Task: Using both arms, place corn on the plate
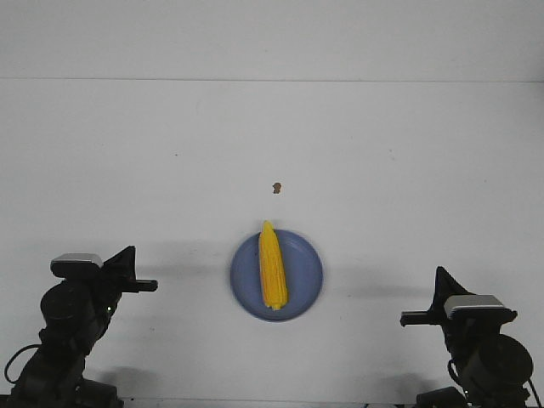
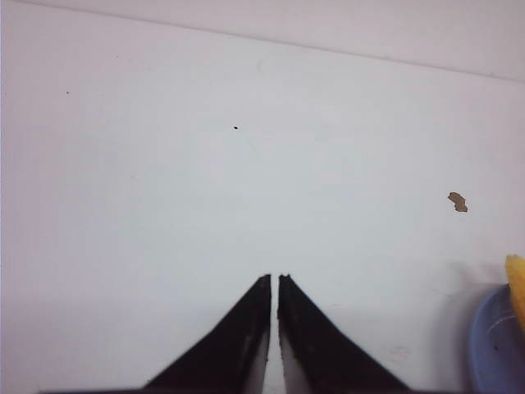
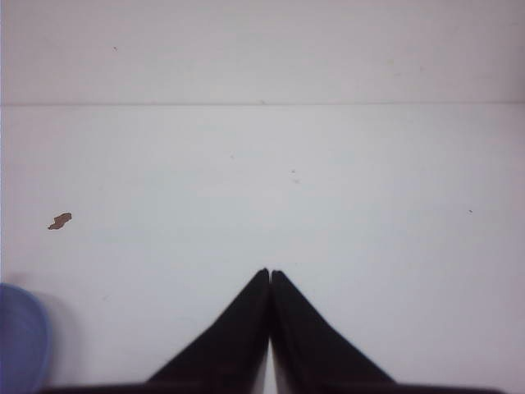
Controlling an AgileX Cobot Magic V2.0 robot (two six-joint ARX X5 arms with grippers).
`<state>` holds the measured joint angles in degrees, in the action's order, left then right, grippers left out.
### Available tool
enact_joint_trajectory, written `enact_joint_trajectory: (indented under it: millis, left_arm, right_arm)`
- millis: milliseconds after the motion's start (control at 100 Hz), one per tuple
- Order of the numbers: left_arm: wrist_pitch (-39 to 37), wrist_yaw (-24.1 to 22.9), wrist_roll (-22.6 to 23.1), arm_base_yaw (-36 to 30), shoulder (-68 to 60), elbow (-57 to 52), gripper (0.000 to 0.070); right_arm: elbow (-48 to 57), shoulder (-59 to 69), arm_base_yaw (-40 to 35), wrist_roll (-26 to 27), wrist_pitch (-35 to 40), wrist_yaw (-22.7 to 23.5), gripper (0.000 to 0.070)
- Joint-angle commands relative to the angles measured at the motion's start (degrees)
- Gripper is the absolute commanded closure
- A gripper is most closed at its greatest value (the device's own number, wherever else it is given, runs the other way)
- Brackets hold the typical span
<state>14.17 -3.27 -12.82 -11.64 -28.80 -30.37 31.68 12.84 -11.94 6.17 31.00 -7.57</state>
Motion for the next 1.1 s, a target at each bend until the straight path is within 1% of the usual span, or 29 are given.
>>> enact_joint_trajectory:
  millis: [0,520,610,640,670,760,880,940,990,1090]
  left_arm:
    - [-0.57,-0.2,-0.24,0.0,0.09,-0.66,0.0687]
    - [-0.55,-0.2,-0.22,0.0,1.53,-0.66,0.0687]
    - [-0.55,-0.22,0.22,0.04,2.4,-0.63,0.0687]
    - [-0.81,-0.26,1.16,0.04,2.95,-0.55,0.0687]
    - [-1.49,-0.26,2.25,0.11,3.54,-0.26,0.0687]
    - [-5.88,-0.24,2.56,0.11,5.97,2.62,0.0687]
    - [-16.15,-0.24,3.17,0.17,10.54,10.36,0.0687]
    - [-19.78,-0.24,3.23,0.17,13.4,14.4,0.0687]
    - [-21.05,-0.26,3.5,0.26,15.93,17.38,0.0687]
    - [-21.07,-0.26,3.56,0.96,20.98,22.12,0.0687]
  right_arm:
    - [0.46,0.26,-0.09,-0.22,-0.59,0.02,0.07]
    - [0.52,0.26,-0.09,-0.2,-1.42,0.04,0.07]
    - [0.52,0.26,-0.09,-0.2,-1.42,0.04,0.07]
    - [0.52,0.26,-0.09,-0.2,-1.42,0.04,0.07]
    - [0.52,0.26,-0.09,-0.2,-1.42,0.04,0.07]
    - [0.52,0.26,-0.09,-0.2,-1.42,0.04,0.07]
    - [0.52,0.26,-0.09,-0.2,-1.42,0.02,0.07]
    - [0.52,0.26,-0.09,-0.2,-1.42,0.04,0.07]
    - [0.52,0.26,-0.09,-0.2,-1.42,0.02,0.07]
    - [0.52,0.26,-0.09,-0.2,-1.42,0.04,0.07]
